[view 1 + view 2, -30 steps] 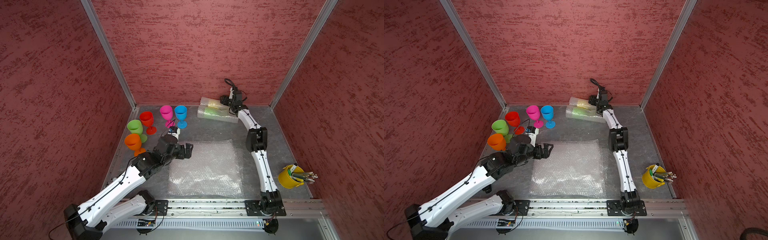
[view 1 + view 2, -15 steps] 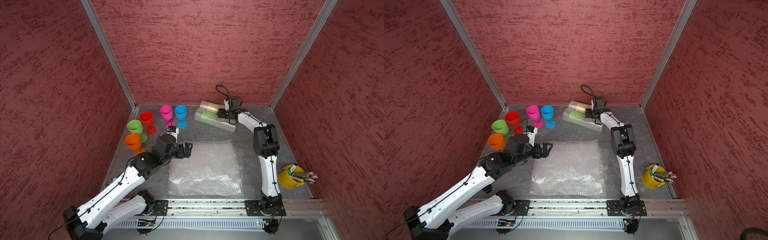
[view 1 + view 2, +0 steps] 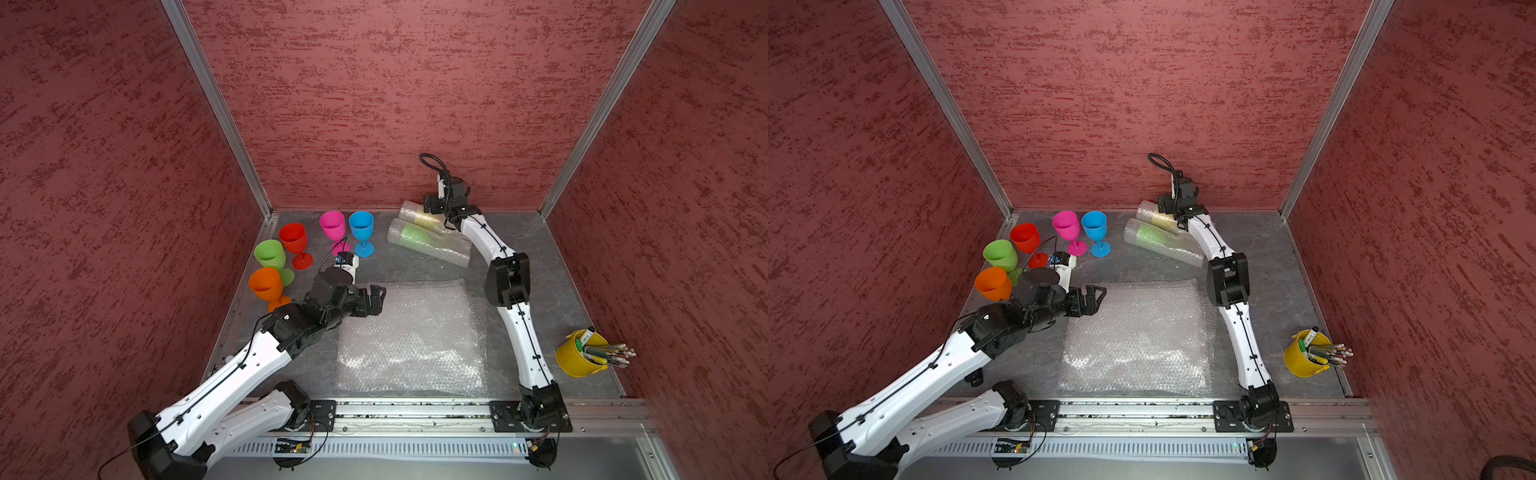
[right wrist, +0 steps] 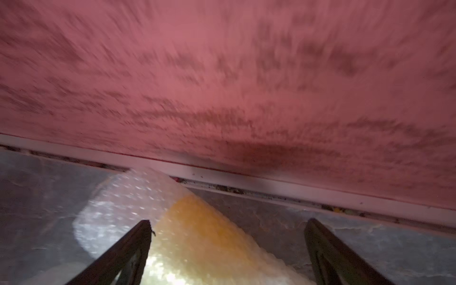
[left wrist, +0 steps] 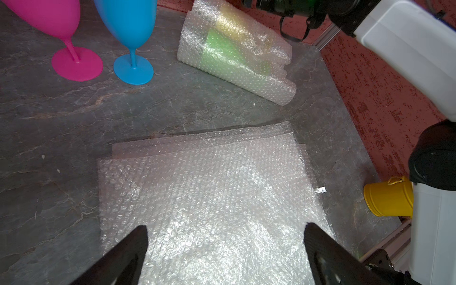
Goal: Unpack wine glasses from bubble wrap
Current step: Move the bubble wrap to the center of the board.
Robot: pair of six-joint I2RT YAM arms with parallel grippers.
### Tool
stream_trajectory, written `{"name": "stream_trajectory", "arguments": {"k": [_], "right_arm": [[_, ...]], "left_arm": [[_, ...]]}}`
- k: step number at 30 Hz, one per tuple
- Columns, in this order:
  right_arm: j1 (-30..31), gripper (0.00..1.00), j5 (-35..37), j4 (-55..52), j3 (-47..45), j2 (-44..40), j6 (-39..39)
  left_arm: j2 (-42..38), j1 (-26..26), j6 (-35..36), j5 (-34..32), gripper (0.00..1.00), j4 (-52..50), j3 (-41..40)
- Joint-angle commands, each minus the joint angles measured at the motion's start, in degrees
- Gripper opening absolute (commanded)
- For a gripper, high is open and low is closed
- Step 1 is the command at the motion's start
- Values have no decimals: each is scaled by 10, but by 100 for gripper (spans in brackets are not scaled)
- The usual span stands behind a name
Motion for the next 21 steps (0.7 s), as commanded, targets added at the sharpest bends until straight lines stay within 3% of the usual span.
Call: {"name": "stream_trajectory", "arguments": {"k": [1,5,11,17,21], "right_arm": [[-18,99,-52,26,49,37,20],[-30,99,-177,34,55,49,50],[-34,99,-256,-49,32,47,27],[-31,99,-239,-113,-46,12,-19],[-15,99,-122,-138,-92,-17,-74]], "left_arm": [[3,3,5,-3,100,10,0],[7,3,6,-2,100,13,0],[6,4,5,1,100,15,0],[1,3,3,8,100,16,-2],[-3,1,2,9,100,17,-3]]}}
